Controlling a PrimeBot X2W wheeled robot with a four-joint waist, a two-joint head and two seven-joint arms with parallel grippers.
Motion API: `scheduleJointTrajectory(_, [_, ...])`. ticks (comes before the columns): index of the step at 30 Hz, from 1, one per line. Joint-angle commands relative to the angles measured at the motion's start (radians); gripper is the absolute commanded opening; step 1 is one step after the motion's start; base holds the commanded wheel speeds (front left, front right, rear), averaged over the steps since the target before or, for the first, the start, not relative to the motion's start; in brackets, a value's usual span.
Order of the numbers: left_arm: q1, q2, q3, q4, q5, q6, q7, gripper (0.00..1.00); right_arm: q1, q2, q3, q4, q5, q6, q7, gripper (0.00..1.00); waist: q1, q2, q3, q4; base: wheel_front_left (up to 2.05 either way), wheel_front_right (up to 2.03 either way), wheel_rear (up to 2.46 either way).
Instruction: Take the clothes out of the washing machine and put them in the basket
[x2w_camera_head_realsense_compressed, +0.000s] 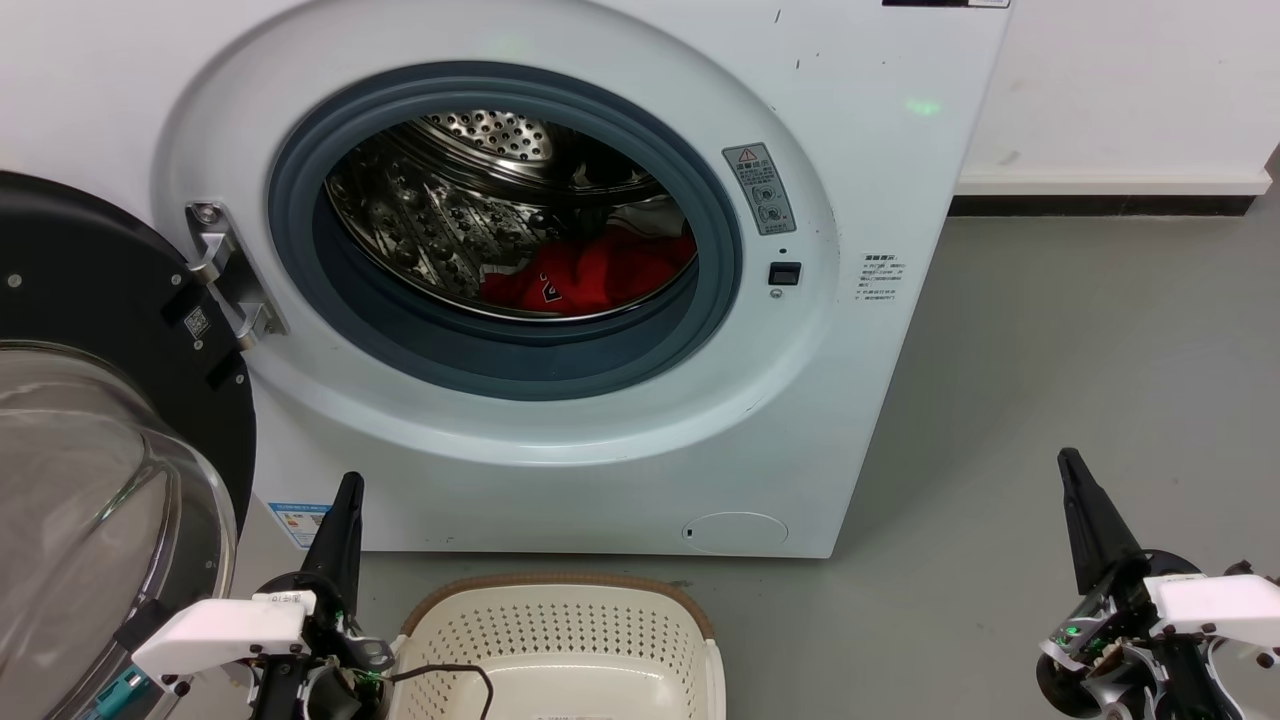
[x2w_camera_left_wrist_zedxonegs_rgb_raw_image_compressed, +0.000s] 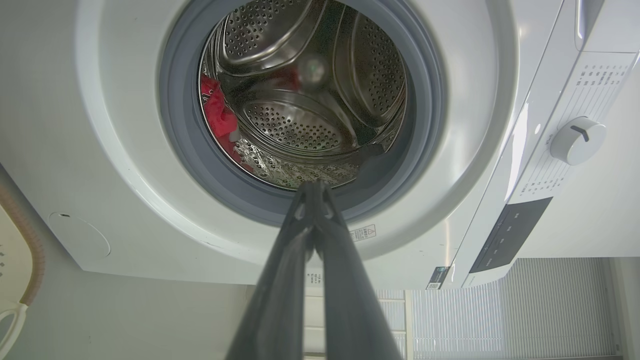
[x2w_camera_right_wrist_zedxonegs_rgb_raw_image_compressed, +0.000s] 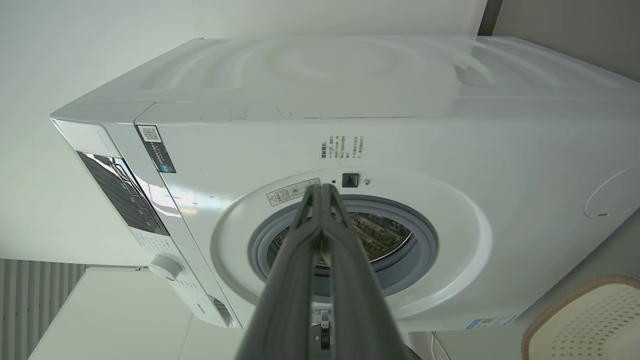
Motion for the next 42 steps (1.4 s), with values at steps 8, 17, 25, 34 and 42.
scheduleJointTrajectory(8, [-0.006, 0.001, 0.0, -0.003, 0.0, -0.002, 0.001, 0.0, -0.014, 0.004, 0.001, 0.001, -0.007, 0.0, -0.002, 0.0, 0.0, 0.0, 0.0, 0.0, 0.0, 0.0, 0.0])
scheduleJointTrajectory(17, [-0.006, 0.001, 0.0, -0.003, 0.0, -0.002, 0.001, 0.0, -0.014, 0.004, 0.001, 0.001, -0.007, 0.0, -0.002, 0.0, 0.0, 0.0, 0.0, 0.0, 0.0, 0.0, 0.0])
scheduleJointTrajectory(25, [-0.006, 0.001, 0.0, -0.003, 0.0, -0.001, 0.001, 0.0, -0.014, 0.004, 0.001, 0.001, -0.007, 0.0, -0.002, 0.0, 0.0, 0.0, 0.0, 0.0, 0.0, 0.0, 0.0])
scheduleJointTrajectory(34, [-0.006, 0.001, 0.0, -0.003, 0.0, -0.001, 0.001, 0.0, -0.014, 0.004, 0.001, 0.001, -0.007, 0.0, -0.002, 0.0, 0.0, 0.0, 0.0, 0.0, 0.0, 0.0, 0.0])
scheduleJointTrajectory(42, [-0.002, -0.001, -0.028, 0.004, 0.007, 0.0, -0.027, 1.0, 0.011, 0.0, 0.012, -0.017, -0.01, 0.0, -0.028, 1.0, 0.0, 0.0, 0.0, -0.001, 0.0, 0.0, 0.0])
